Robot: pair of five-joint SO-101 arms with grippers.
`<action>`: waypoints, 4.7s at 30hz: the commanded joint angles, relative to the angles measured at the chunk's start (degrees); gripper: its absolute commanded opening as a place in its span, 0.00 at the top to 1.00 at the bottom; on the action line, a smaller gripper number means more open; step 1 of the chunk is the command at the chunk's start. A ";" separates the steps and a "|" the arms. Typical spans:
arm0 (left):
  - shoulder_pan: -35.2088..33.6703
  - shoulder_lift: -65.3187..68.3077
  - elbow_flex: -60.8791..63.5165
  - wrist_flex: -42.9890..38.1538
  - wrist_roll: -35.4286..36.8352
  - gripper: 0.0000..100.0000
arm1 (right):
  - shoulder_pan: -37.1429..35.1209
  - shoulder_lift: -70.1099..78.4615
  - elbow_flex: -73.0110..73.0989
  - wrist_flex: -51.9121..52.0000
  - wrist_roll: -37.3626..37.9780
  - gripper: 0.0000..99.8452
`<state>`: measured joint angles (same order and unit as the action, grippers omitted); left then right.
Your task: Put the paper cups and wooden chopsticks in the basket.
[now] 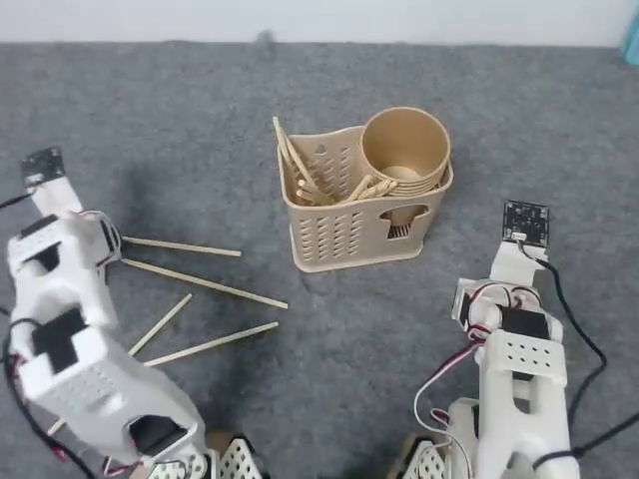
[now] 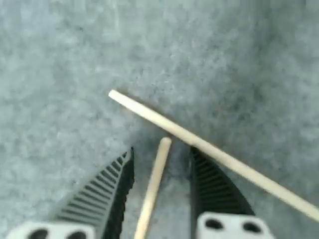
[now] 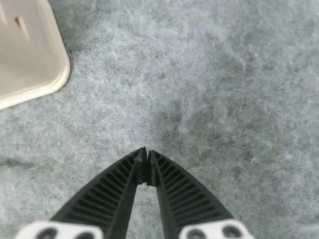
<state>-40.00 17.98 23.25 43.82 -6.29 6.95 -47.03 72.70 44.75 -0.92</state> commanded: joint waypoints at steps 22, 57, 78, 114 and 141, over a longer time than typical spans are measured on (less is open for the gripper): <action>1.76 -21.71 -9.63 31.30 -0.44 0.99 | -0.22 -1.01 -0.18 -1.10 0.53 0.99; 39.38 -86.86 2.95 -11.52 24.97 0.99 | 0.04 -1.54 -0.18 -0.66 0.79 0.99; 52.75 -80.35 13.67 -13.54 24.97 0.99 | 0.04 -1.54 -0.18 -0.66 0.88 0.99; 50.90 -77.54 22.55 -9.23 25.32 0.77 | -0.04 -1.54 -0.26 -0.84 0.97 0.99; 0.53 -25.93 2.42 3.87 37.80 0.77 | -0.31 -1.01 -0.09 -0.57 0.97 0.99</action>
<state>-38.42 -22.64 34.86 49.10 29.05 7.03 -47.03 72.88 44.75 -0.57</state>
